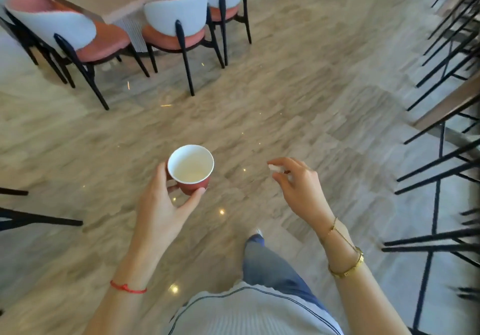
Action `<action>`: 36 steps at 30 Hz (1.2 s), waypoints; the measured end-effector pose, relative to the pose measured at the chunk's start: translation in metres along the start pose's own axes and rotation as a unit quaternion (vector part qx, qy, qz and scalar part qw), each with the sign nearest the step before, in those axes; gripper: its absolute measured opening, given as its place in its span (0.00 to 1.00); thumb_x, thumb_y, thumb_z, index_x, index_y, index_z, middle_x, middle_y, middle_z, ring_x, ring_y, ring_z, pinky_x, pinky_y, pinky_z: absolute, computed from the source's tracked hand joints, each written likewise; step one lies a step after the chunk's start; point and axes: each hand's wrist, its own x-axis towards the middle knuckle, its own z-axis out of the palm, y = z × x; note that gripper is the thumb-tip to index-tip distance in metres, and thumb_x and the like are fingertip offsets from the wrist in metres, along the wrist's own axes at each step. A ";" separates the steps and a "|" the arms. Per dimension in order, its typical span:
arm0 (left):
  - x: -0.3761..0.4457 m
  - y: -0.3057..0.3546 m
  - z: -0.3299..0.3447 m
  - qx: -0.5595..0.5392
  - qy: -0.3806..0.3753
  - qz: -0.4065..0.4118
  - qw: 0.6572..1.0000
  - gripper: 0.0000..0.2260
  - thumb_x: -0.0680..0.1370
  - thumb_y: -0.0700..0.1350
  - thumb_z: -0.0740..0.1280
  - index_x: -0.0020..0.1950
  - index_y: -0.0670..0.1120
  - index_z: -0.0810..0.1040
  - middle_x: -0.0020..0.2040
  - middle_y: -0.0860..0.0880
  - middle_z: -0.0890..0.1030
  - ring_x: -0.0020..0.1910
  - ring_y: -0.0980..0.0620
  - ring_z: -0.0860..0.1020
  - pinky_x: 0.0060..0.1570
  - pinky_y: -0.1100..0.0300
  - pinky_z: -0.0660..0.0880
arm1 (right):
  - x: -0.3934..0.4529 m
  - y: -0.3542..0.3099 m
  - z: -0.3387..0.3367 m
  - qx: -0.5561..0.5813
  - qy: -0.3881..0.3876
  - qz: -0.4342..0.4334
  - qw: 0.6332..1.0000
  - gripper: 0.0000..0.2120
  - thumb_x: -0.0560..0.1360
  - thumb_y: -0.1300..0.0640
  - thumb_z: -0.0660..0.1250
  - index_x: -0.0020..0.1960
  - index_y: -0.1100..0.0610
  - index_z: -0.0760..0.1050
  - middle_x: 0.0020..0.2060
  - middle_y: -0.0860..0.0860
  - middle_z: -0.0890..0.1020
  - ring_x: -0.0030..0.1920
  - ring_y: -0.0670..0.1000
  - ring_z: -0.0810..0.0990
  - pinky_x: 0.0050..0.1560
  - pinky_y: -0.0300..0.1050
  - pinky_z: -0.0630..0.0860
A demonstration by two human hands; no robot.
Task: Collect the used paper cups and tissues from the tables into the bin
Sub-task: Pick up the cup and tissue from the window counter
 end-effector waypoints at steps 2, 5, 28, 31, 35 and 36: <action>0.021 -0.014 -0.006 -0.002 0.020 -0.019 1.000 0.27 0.66 0.51 0.77 0.60 0.58 0.68 0.53 0.69 0.76 0.49 0.70 0.78 0.43 0.78 0.69 | 0.034 -0.005 0.017 0.000 -0.022 -0.017 1.000 0.11 0.76 0.62 0.65 0.57 0.54 0.78 0.49 0.47 0.80 0.50 0.47 0.76 0.50 0.32 0.69; 0.061 -0.031 -0.013 0.009 0.055 -0.040 0.998 0.27 0.66 0.52 0.77 0.60 0.58 0.68 0.54 0.68 0.76 0.49 0.70 0.78 0.42 0.79 0.68 | 0.092 -0.013 0.044 0.002 -0.055 -0.045 0.997 0.11 0.77 0.61 0.65 0.58 0.54 0.78 0.51 0.47 0.81 0.50 0.46 0.76 0.51 0.34 0.70; 0.413 -0.186 -0.141 0.001 0.305 -0.181 0.935 0.29 0.65 0.54 0.76 0.59 0.66 0.65 0.53 0.78 0.72 0.50 0.73 0.76 0.42 0.79 0.70 | 0.567 -0.209 0.268 0.005 -0.244 -0.259 0.934 0.12 0.76 0.62 0.66 0.59 0.57 0.78 0.52 0.48 0.81 0.50 0.45 0.77 0.51 0.23 0.66; 0.460 -0.221 -0.176 0.011 0.324 -0.188 0.927 0.29 0.66 0.56 0.76 0.60 0.68 0.64 0.54 0.77 0.72 0.50 0.74 0.75 0.41 0.81 0.68 | 0.616 -0.248 0.319 0.012 -0.261 -0.274 0.925 0.12 0.76 0.63 0.66 0.59 0.56 0.78 0.51 0.47 0.81 0.50 0.43 0.76 0.51 0.23 0.66; 0.530 -0.271 -0.245 0.031 0.352 -0.193 0.915 0.29 0.66 0.55 0.76 0.61 0.65 0.65 0.53 0.69 0.75 0.51 0.74 0.75 0.42 0.82 0.68 | 0.688 -0.318 0.389 0.018 -0.274 -0.296 0.915 0.12 0.76 0.62 0.66 0.58 0.55 0.78 0.49 0.45 0.80 0.48 0.42 0.75 0.50 0.23 0.65; 0.548 -0.283 -0.263 0.038 0.355 -0.188 0.915 0.29 0.66 0.54 0.76 0.60 0.65 0.65 0.53 0.69 0.74 0.51 0.74 0.75 0.42 0.82 0.67 | 0.706 -0.336 0.406 0.018 -0.276 -0.300 0.913 0.11 0.76 0.62 0.66 0.58 0.54 0.78 0.49 0.44 0.79 0.48 0.43 0.75 0.50 0.24 0.65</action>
